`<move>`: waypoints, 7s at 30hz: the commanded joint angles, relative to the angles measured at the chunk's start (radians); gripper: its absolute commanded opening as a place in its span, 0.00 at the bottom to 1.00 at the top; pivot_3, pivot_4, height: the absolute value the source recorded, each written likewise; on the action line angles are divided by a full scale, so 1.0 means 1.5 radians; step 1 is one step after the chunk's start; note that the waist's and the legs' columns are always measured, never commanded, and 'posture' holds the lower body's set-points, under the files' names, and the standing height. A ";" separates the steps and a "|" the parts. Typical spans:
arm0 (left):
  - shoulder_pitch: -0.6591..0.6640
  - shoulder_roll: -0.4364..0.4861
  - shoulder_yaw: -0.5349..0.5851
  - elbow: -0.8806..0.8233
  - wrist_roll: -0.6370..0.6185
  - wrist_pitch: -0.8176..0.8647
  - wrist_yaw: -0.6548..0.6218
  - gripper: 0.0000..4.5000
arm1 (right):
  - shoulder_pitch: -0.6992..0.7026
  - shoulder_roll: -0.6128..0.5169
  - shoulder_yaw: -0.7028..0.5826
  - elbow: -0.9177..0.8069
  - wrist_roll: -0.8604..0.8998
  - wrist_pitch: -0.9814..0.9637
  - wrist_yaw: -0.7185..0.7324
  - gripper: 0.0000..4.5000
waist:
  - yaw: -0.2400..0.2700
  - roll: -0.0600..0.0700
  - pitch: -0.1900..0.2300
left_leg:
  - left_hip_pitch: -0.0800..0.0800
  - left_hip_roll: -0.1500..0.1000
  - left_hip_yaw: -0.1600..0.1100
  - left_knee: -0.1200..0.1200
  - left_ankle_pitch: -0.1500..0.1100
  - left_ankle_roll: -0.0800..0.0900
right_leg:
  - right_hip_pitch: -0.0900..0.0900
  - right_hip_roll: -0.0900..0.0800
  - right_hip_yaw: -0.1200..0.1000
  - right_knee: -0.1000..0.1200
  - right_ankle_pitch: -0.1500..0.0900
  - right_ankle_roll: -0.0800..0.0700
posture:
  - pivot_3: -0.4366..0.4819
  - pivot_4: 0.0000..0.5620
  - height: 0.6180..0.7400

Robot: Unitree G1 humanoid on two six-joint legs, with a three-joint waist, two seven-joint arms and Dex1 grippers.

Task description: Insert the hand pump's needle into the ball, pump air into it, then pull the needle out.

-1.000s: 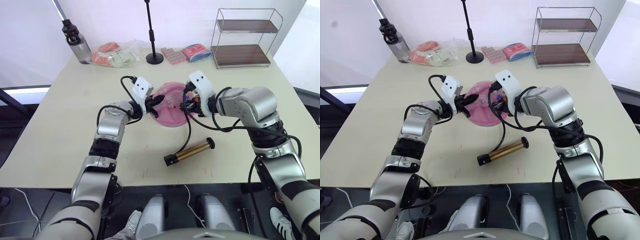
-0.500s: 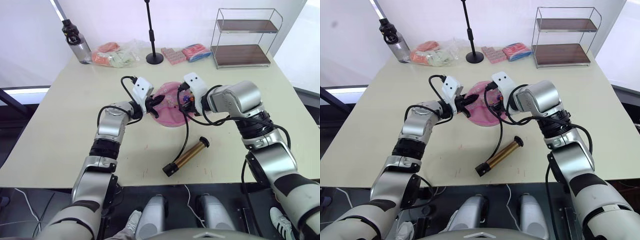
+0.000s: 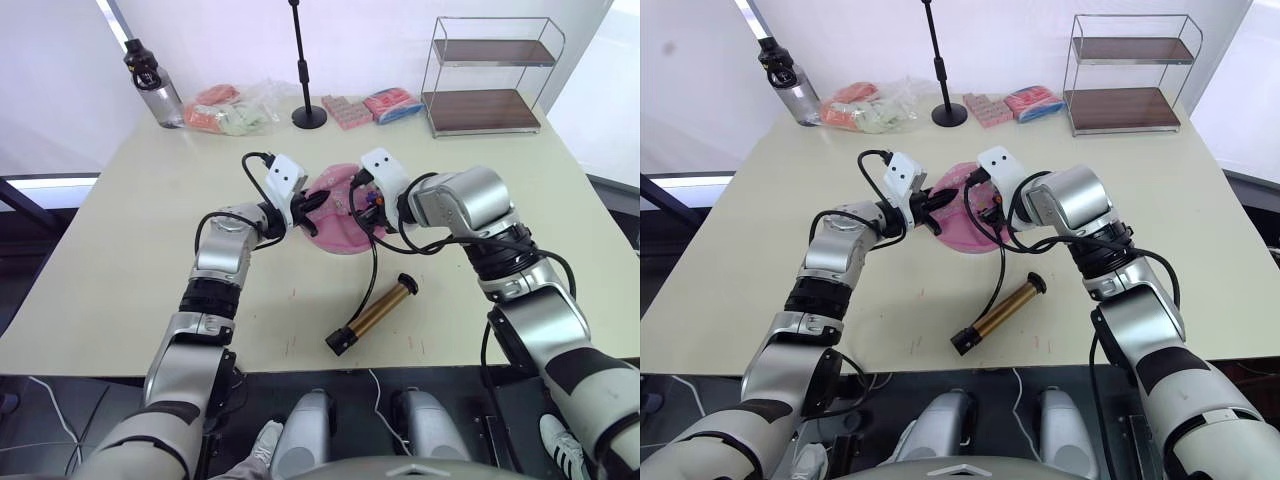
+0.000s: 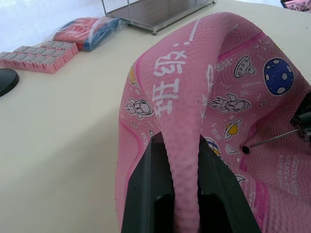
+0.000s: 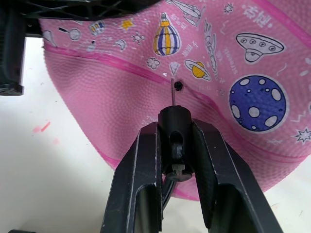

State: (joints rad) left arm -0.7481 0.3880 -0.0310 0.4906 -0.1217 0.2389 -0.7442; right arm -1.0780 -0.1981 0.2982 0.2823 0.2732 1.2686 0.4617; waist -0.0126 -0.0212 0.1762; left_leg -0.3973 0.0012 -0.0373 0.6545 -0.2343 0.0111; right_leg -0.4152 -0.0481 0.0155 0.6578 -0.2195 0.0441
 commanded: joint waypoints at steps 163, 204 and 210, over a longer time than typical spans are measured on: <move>0.105 -0.089 -0.038 -0.057 -0.007 0.062 -0.056 0.01 | -0.212 0.245 0.009 0.534 -0.251 -0.321 0.188 0.08 | -0.023 0.002 -0.019 | 0.010 0.003 -0.001 -0.006 0.000 0.000 | 0.004 0.000 0.002 -0.002 -0.004 0.000 | 0.48 0.27 1.00; 0.095 -0.064 -0.006 0.021 0.021 0.008 -0.052 0.00 | -0.048 0.056 0.047 0.152 -0.261 -0.254 0.272 0.74 | -0.009 0.007 -0.016 | 0.002 0.000 -0.008 -0.009 0.000 0.000 | 0.002 -0.002 -0.004 -0.011 -0.002 0.003 | 0.48 0.27 1.00; 0.096 -0.065 -0.006 0.022 0.021 0.005 -0.049 0.00 | -0.012 0.015 0.029 0.054 -0.228 -0.249 0.278 0.74 | 0.001 0.010 -0.014 | -0.001 -0.001 -0.010 -0.010 0.000 0.000 | 0.002 -0.002 -0.007 -0.011 -0.002 0.003 | 0.48 0.27 1.00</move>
State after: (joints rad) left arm -0.6480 0.3194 0.0396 0.4615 -0.1144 0.2119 -0.7973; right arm -1.0856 -0.1615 0.3755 0.4610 -0.0939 0.8965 0.8761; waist -0.0109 -0.0064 0.1558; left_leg -0.3988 0.0002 -0.0533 0.6402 -0.2344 0.0107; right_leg -0.4127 -0.0520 0.0049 0.6404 -0.2229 0.0483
